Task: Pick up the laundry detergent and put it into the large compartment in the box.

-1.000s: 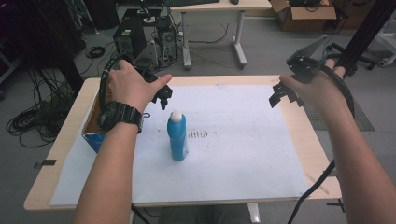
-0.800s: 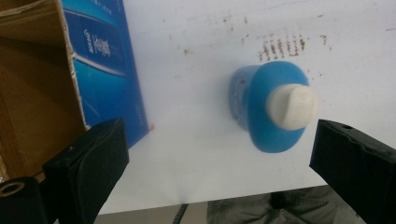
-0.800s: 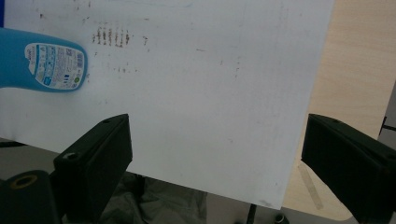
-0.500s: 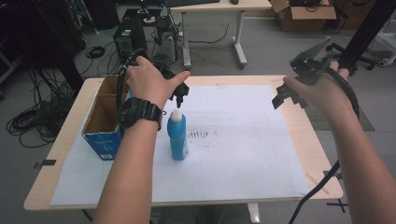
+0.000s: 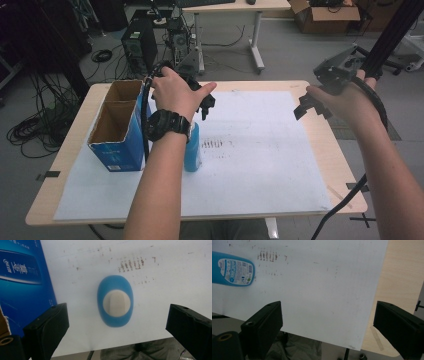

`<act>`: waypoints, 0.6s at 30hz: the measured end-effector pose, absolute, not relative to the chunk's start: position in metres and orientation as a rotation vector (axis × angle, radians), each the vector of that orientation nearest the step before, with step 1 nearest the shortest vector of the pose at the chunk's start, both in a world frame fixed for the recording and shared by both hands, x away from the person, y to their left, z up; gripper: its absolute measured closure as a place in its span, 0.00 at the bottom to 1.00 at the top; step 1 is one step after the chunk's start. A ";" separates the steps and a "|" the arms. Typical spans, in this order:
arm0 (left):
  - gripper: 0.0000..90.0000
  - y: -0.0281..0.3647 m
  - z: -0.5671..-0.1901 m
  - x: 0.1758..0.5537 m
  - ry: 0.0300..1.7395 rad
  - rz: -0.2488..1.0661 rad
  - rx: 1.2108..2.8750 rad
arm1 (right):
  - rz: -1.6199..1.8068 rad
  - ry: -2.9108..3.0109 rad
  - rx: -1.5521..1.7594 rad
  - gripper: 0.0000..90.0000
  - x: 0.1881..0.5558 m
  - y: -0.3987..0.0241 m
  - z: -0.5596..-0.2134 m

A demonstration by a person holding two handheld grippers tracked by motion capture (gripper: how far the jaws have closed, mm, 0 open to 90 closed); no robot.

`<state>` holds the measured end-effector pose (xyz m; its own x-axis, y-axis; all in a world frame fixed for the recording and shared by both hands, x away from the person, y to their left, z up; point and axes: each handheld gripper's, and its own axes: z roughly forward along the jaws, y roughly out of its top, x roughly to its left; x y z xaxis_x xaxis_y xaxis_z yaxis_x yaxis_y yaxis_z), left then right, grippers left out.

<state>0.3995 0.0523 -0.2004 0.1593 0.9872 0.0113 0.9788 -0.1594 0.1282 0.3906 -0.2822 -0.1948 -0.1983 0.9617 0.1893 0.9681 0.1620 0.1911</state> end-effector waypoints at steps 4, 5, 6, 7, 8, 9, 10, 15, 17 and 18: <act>0.06 0.050 -0.210 0.401 1.985 0.131 2.323 | -0.422 -2.380 -1.969 0.10 0.391 -0.284 -0.199; 0.05 0.050 -0.213 0.402 1.985 0.129 2.322 | -0.418 -2.374 -1.971 0.10 0.391 -0.284 -0.199; 0.05 0.050 -0.213 0.402 1.985 0.129 2.322 | -0.417 -2.370 -1.972 0.10 0.391 -0.285 -0.200; 0.05 0.049 -0.216 0.402 1.988 0.126 2.327 | -0.417 -2.370 -1.972 0.10 0.391 -0.285 -0.200; 0.06 0.048 -0.219 0.402 1.984 0.119 2.334 | -0.415 -2.366 -1.975 0.10 0.392 -0.286 -0.202; 0.05 0.048 -0.221 0.403 1.987 0.117 2.336 | -0.416 -2.369 -1.971 0.10 0.392 -0.286 -0.203; 0.05 0.048 -0.221 0.403 1.987 0.117 2.336 | -0.416 -2.369 -1.971 0.10 0.392 -0.286 -0.203; 0.06 0.047 -0.234 0.405 2.004 0.106 2.343 | -0.410 -2.363 -1.971 0.10 0.392 -0.289 -0.209; 0.06 0.047 -0.239 0.405 2.009 0.096 2.346 | -0.408 -2.363 -1.968 0.10 0.392 -0.289 -0.211; 0.06 0.047 -0.240 0.406 2.012 0.099 2.345 | -0.407 -2.363 -1.966 0.10 0.392 -0.289 -0.212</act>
